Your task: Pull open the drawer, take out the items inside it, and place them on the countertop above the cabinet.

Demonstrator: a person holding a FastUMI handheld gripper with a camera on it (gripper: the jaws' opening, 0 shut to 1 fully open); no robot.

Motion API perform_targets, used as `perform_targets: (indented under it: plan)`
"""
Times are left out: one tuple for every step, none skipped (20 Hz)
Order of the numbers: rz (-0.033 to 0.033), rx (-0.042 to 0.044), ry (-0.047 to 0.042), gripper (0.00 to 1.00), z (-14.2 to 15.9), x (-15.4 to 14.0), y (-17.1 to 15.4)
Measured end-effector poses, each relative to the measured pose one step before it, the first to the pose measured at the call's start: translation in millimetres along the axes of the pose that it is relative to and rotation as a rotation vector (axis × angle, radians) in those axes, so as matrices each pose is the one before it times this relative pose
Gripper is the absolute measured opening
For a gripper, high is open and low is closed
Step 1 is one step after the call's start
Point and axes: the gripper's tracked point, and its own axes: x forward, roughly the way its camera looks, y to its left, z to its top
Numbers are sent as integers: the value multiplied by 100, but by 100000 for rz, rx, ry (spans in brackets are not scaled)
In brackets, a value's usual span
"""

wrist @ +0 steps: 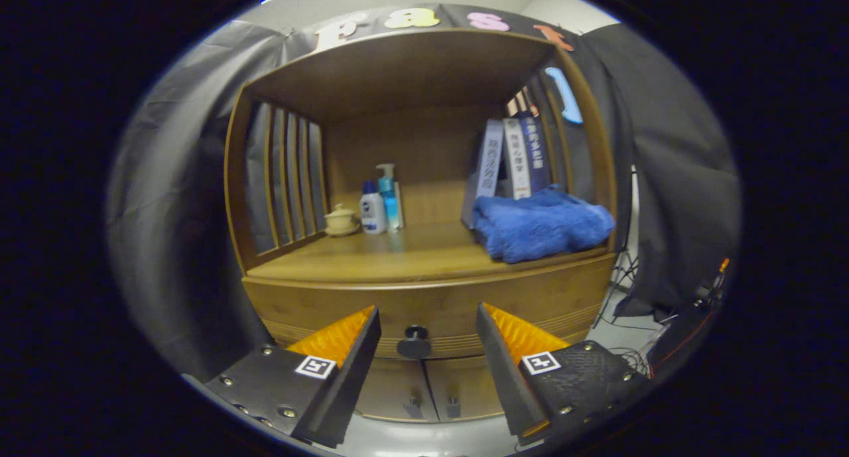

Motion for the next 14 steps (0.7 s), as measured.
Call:
perform_targets:
  plan:
    - [484,544,2151,87,-832,1000,241]
    - [-127,1267,3346,85,-937,1043,40]
    - [-96,1236,2858,83,-1045,1206,87]
    - [-1557,1409,3059,81,-980,1035,-210]
    - [-1276,1314,2776,79,-926,636,-125]
    - [-1616,1300,1748,77,-627,528,-202]
    - [-153,843,637,75,-357,350,-66]
    - [304,860,6,73,-139,573,94]
    - [-139,874,-754,71,121,72,-34]
    - [96,811,20,69,85,249,-67]
    - [320,258,1199,69,-431,217,220]
    - [94,-486,1276,69,-294,247,100]
    - [328,-602,363,69,-95,146,-10]
    - [-927,-1104,10,69,-28,-156,-177]
